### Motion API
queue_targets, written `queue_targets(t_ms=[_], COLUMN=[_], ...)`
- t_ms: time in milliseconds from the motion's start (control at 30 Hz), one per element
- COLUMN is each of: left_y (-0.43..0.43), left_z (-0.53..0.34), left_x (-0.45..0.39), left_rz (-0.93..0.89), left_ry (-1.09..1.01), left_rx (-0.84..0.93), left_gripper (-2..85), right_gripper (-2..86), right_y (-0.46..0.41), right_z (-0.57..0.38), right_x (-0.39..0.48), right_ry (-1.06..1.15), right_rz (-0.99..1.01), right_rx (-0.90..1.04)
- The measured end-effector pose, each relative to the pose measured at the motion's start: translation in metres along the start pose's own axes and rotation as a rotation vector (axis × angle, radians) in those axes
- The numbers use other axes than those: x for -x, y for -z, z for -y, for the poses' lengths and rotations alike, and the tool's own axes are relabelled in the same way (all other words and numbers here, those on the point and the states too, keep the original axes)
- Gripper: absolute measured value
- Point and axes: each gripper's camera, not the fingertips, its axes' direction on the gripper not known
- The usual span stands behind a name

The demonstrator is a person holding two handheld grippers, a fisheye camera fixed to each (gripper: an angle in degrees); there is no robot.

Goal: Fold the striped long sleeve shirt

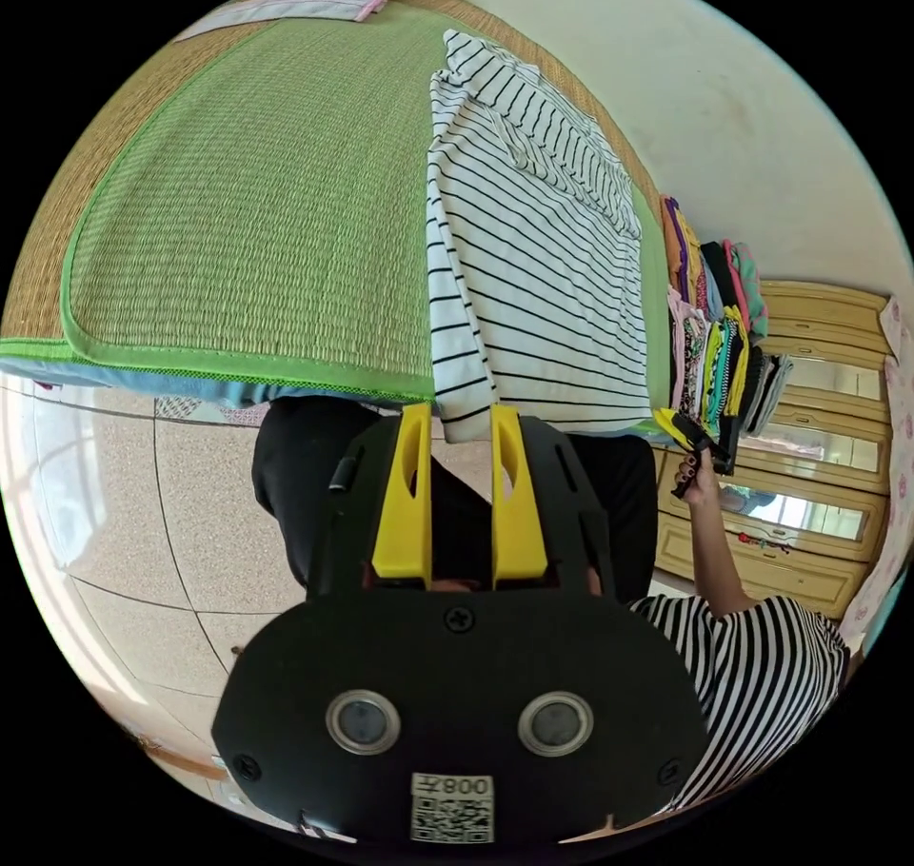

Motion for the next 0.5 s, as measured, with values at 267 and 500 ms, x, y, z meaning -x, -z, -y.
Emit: queue_targets(t_ms=[267, 500], left_y=[0.002, 0.018], left_z=[-0.02, -0.059], left_x=[-0.049, -0.082], left_rz=[0.271, 0.423], left_ry=[-0.097, -0.15], left_rx=[0.065, -0.013], left_gripper=[11.8, 12.1], right_gripper=[9.0, 8.7], right_y=[0.027, 0.053], right_z=[-0.028, -0.042], right_x=[-0.01, -0.005], right_ry=[-0.026, -0.01], right_rz=[0.016, -0.001], right_rx=[-0.011, -0.018])
